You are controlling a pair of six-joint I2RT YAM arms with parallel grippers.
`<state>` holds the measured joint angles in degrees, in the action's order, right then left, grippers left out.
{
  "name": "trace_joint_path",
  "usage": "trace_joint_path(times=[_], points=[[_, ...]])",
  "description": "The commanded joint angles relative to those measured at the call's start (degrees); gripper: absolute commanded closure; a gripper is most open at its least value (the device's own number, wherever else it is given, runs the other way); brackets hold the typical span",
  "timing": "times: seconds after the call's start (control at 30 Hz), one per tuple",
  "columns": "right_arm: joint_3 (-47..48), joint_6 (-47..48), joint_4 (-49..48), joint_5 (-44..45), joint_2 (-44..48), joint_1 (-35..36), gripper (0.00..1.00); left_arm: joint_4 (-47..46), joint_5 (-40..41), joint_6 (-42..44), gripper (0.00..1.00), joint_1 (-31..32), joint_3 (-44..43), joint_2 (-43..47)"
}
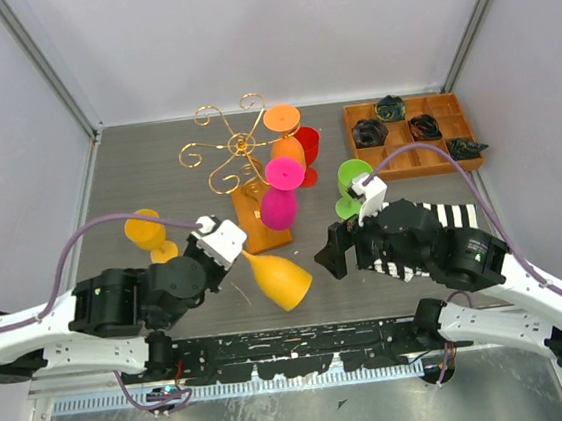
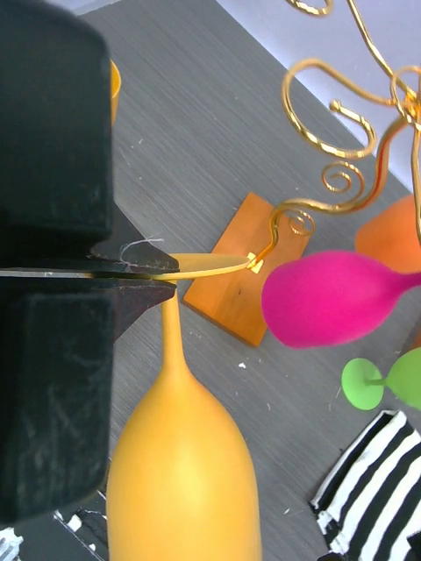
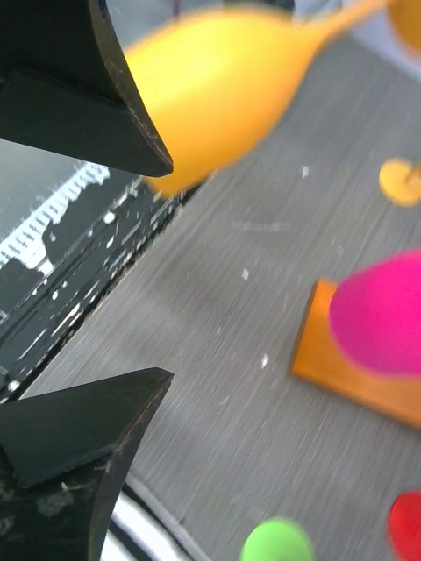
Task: Place the wine glass upside down on the wine glass rack
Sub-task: Turn the wine glass upside down at the wine rack.
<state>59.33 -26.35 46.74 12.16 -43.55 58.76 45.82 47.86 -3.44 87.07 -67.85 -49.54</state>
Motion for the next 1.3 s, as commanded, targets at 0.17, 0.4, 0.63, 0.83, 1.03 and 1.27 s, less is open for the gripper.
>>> trace_joint_path(times=[0.17, 0.4, 0.63, 0.83, 1.03, 1.27], points=[[-1.46, 2.97, -23.19, -23.91, -2.07, 0.30, 0.19, -0.95, -5.83, 3.00, 1.00, 0.16, -3.86, -3.67], [-2.15, -0.29, -30.53, -30.34, -7.73, 0.54, 0.38, -1.25, -8.67, 4.22, 1.00, 0.22, -6.25, -7.00], [-3.39, 0.12, -31.02, -28.34, -10.02, 1.15, 0.41, -1.95, -10.24, 4.96, 1.00, 0.30, -7.08, -9.83], [-4.78, -1.09, -31.43, -26.58, -11.07, 1.25, 0.49, -3.53, -10.09, 6.45, 1.00, 0.35, -7.19, -9.76], [-4.91, -2.36, -33.23, -26.33, -12.30, 1.29, 0.51, -3.64, -10.00, 7.43, 1.00, 0.57, -7.84, -10.73], [-5.14, -3.73, -34.08, -25.25, -14.06, 1.34, 0.62, -3.52, -7.69, 7.66, 1.00, 1.33, -8.46, -12.80]])
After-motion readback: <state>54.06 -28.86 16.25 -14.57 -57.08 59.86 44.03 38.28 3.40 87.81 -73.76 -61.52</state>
